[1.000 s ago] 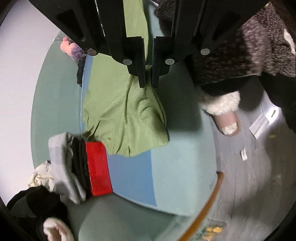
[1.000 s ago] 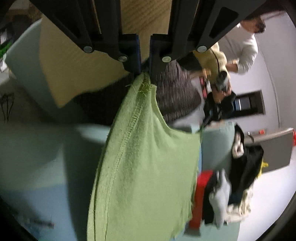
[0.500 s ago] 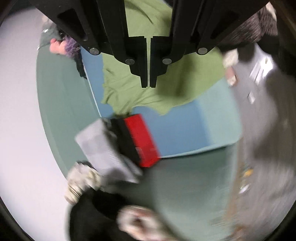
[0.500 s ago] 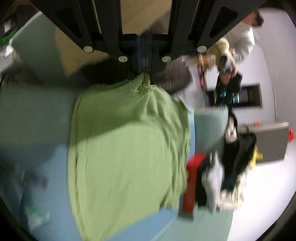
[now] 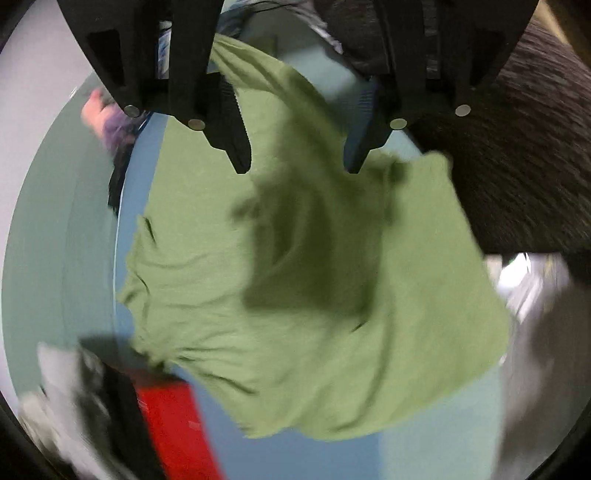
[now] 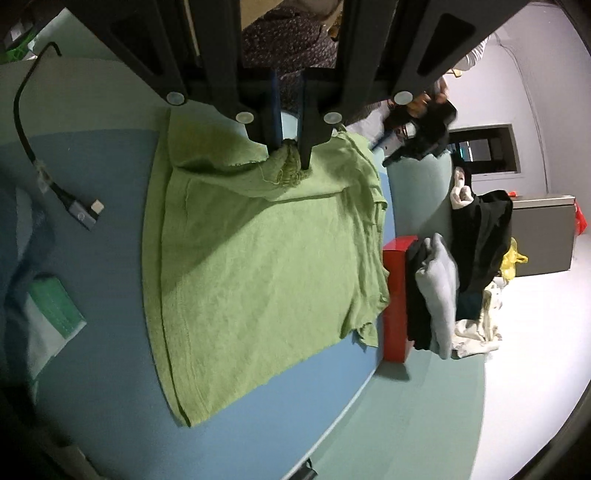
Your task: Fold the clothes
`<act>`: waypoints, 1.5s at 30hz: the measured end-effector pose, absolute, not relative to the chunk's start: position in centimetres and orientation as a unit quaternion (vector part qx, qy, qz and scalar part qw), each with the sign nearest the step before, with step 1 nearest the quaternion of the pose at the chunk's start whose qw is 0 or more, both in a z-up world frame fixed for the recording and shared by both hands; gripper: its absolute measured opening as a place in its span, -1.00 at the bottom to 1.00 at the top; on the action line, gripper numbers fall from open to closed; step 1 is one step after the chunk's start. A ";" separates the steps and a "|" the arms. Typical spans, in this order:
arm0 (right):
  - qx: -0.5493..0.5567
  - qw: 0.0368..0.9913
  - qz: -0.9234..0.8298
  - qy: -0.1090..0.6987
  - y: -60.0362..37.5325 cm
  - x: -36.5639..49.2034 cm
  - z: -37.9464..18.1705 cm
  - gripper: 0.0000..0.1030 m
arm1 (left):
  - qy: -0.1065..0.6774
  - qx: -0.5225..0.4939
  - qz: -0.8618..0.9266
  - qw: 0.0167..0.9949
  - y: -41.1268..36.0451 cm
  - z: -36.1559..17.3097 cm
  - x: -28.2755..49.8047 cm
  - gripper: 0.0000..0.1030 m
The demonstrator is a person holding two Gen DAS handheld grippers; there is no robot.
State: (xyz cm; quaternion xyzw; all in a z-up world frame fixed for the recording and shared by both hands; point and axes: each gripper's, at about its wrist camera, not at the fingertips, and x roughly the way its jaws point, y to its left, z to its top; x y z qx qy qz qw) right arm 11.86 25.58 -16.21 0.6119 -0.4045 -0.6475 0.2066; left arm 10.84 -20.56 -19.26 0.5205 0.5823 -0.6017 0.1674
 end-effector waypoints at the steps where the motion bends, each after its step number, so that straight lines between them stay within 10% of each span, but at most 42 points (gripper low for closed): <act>1: 0.614 0.207 -0.645 -0.406 25.8 11.8 -16.5 -0.85 | 0.589 0.513 -0.598 0.180 -20.4 -19.6 11.6 0.05; 13: 0.629 0.231 -0.607 -0.426 24.8 11.6 -19.4 -0.83 | 0.651 0.412 -0.563 0.299 -19.9 -24.2 18.3 0.01; 17: 0.620 0.235 -0.610 -0.434 25.1 12.4 -19.0 -0.83 | 0.616 0.398 -0.609 0.301 -20.1 -22.9 18.3 -0.86; 30: 0.574 0.210 -0.647 -0.455 27.9 10.8 -16.7 -0.83 | 0.478 0.328 -0.799 0.162 -20.3 -7.6 5.5 -0.86; 39: 0.536 0.140 -0.700 -0.451 31.6 3.0 -16.5 -0.83 | 0.387 0.421 -0.814 0.098 -15.1 -10.9 -14.6 -0.86; 45: 0.510 0.071 -0.701 -0.492 34.5 0.6 -18.6 -0.07 | 0.418 0.445 -0.791 0.049 -12.5 -12.8 -19.0 0.10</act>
